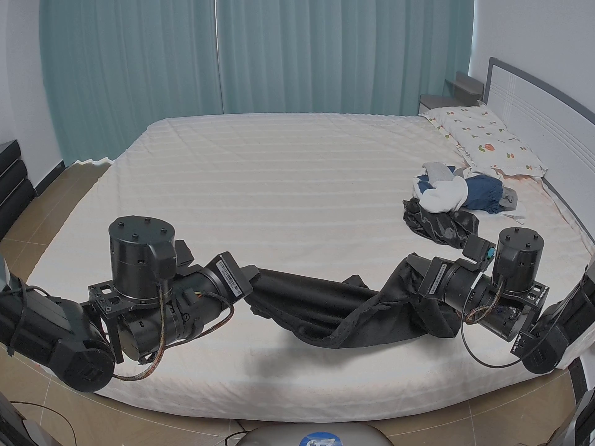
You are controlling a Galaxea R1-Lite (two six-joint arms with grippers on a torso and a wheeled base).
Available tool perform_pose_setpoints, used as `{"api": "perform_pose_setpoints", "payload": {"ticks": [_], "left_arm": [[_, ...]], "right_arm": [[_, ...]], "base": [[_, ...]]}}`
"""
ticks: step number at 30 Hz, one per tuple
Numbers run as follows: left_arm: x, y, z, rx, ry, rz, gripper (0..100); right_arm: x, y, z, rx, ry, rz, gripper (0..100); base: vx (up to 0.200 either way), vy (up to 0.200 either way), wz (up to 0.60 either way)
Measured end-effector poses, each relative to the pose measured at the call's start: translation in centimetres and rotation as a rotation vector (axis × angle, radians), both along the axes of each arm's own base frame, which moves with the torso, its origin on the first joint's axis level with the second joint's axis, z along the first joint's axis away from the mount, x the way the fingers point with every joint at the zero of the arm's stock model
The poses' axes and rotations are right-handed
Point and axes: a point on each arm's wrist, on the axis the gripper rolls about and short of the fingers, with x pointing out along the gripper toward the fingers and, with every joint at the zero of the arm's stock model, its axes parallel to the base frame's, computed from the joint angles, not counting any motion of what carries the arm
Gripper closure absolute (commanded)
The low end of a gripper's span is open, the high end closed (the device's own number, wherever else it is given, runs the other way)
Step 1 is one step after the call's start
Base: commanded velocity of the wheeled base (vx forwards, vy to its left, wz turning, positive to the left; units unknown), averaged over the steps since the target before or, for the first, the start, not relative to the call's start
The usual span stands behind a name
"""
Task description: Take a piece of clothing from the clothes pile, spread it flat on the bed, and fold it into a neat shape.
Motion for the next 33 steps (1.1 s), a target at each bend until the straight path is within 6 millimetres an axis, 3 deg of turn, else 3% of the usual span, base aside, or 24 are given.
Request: {"api": "perform_pose_setpoints", "payload": {"ticks": [7,16,24,33], "left_arm": [[-0.2,0.1,0.1,-0.002,-0.004,0.000,100],[-0.3,0.2,0.2,0.001,-0.008,0.001,100],[-1.0,0.3,-0.8,0.026,0.024,-0.014,100],[-3.1,0.7,0.3,0.022,0.013,-0.056,100]], "right_arm": [[-0.2,0.3,0.4,0.016,-0.031,0.006,100],[-0.8,-0.1,0.5,0.041,-0.018,-0.002,100],[-2.5,-0.3,0.1,0.045,0.017,0.015,100],[-5.8,-1.1,3.3,0.138,-0.064,0.053,100]], "base": [[0.000,0.200,0.00],[0.000,0.000,0.00],[-0.200,0.000,0.00],[-0.156,0.000,0.00]]}}
